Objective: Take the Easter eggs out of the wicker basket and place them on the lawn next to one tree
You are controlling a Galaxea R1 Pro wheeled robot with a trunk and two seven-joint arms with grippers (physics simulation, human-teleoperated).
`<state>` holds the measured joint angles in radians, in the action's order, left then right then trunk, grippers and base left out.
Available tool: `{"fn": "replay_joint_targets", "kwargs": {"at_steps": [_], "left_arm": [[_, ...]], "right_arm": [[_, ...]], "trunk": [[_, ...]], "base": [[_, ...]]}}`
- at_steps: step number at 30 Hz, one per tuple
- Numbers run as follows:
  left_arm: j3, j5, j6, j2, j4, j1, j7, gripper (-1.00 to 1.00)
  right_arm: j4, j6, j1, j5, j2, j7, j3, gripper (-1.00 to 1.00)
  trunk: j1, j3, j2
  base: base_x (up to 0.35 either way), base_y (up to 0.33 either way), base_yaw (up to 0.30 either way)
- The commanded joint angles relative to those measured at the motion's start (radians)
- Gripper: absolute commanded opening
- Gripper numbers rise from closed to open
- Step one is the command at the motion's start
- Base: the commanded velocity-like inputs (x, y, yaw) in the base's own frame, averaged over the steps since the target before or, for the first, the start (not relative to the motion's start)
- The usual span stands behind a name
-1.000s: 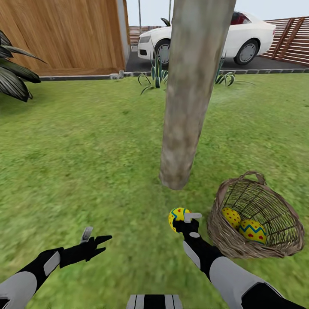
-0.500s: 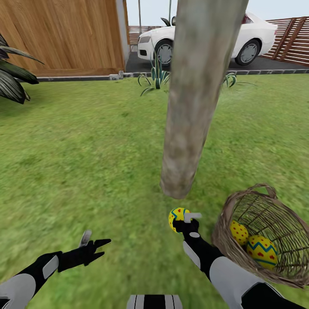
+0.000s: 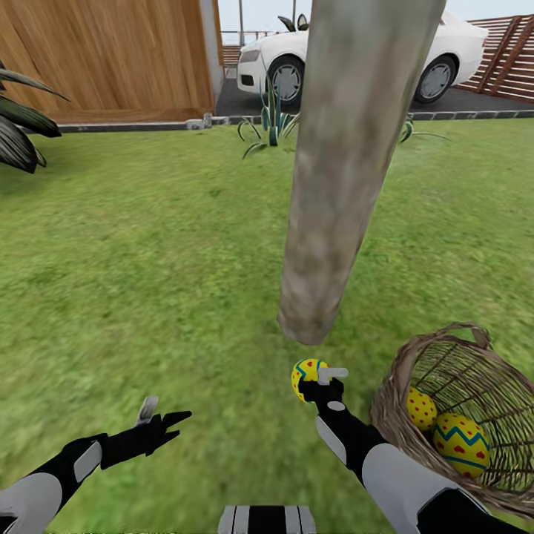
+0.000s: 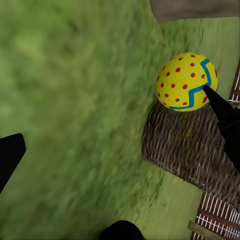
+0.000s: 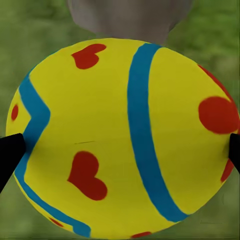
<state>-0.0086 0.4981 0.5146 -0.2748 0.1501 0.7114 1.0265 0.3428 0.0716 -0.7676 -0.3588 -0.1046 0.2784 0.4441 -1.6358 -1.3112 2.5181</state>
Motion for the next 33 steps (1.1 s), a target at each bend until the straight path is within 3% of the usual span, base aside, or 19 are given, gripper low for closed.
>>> {"fn": "replay_joint_targets", "kwargs": {"at_steps": [1, 23, 27, 28, 33], "left_arm": [[-0.001, 0.005, 0.009, -0.001, 0.000, 0.000, 0.002, 1.00], [-0.001, 0.003, 0.007, -0.001, 0.000, 0.000, 0.004, 1.00], [-0.002, 0.002, 0.007, -0.001, 0.000, 0.000, 0.004, 1.00], [-0.002, 0.002, 0.007, -0.001, 0.000, 0.000, 0.004, 1.00], [-0.002, 0.002, 0.007, -0.001, 0.000, 0.000, 0.004, 1.00]], "right_arm": [[-0.001, 0.005, -0.001, -0.011, 0.000, 0.005, 0.008, -1.00], [-0.001, 0.005, -0.001, -0.011, 0.000, 0.005, 0.008, -1.00], [-0.001, 0.005, -0.001, -0.011, 0.000, 0.006, 0.008, -1.00], [-0.001, 0.005, -0.001, -0.011, 0.000, 0.006, 0.008, 1.00], [-0.001, 0.030, -0.001, -0.011, 0.000, 0.007, 0.008, 1.00]], "trunk": [[0.000, -0.005, 0.001], [-0.009, -0.082, 0.005], [-0.009, -0.082, 0.005], [-0.009, -0.082, 0.005], [-0.009, -0.078, 0.005]], "base": [[0.000, 0.000, 0.000], [0.000, 0.000, 0.000], [0.000, 0.000, 0.000], [0.000, 0.000, 0.000], [0.000, 0.000, 0.000]]}}
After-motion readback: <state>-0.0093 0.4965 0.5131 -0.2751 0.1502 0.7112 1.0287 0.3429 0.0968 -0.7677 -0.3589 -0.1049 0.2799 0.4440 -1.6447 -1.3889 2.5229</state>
